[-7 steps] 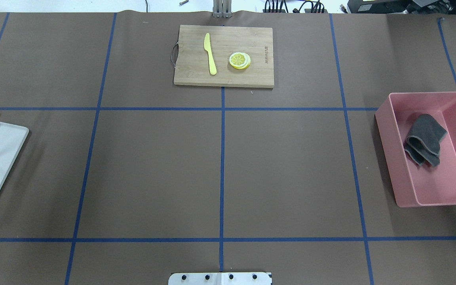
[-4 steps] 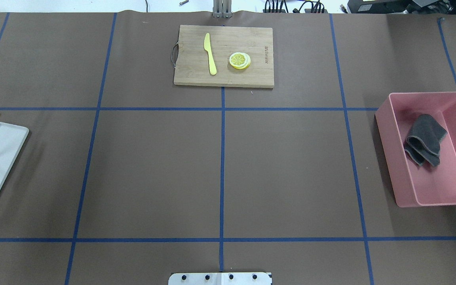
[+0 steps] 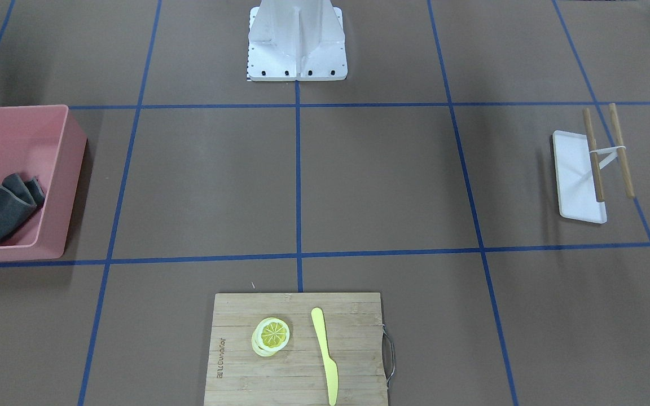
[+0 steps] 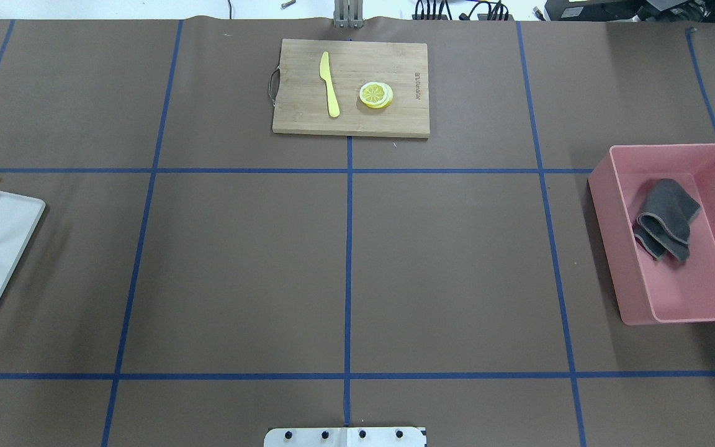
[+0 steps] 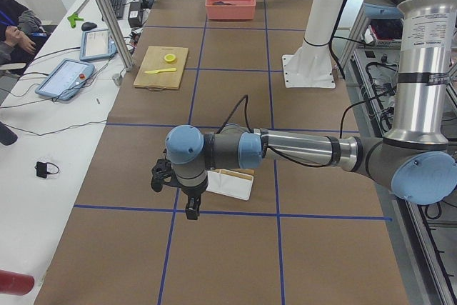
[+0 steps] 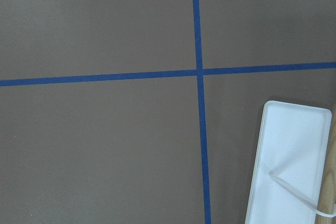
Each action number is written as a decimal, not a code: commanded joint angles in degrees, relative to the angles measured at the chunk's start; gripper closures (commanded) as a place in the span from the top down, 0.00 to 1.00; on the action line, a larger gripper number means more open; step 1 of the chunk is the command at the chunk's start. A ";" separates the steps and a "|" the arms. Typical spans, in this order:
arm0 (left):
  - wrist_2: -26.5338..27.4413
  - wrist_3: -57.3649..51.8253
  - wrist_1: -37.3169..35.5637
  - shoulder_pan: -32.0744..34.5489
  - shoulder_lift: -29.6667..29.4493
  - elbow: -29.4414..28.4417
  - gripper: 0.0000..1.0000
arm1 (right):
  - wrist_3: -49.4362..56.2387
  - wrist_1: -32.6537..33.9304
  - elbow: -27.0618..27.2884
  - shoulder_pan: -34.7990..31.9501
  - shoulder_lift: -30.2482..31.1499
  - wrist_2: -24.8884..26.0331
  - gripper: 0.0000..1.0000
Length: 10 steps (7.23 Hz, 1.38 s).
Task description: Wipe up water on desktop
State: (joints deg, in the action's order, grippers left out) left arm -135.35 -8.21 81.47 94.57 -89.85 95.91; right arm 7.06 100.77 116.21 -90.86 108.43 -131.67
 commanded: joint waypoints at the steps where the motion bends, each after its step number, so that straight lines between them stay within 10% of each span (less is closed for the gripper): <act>1: 0.09 -0.05 0.00 0.00 0.03 -0.29 0.99 | -0.64 0.04 -1.85 -0.89 -0.41 -0.52 1.00; 10: 0.00 -0.14 0.00 0.00 1.17 -0.02 0.99 | -0.11 -0.14 -3.88 -0.89 -0.94 -0.34 1.00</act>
State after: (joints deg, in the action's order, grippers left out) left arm -135.35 -8.36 81.47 94.57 -88.84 95.90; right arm 7.02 100.64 112.26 -91.76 107.51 -132.01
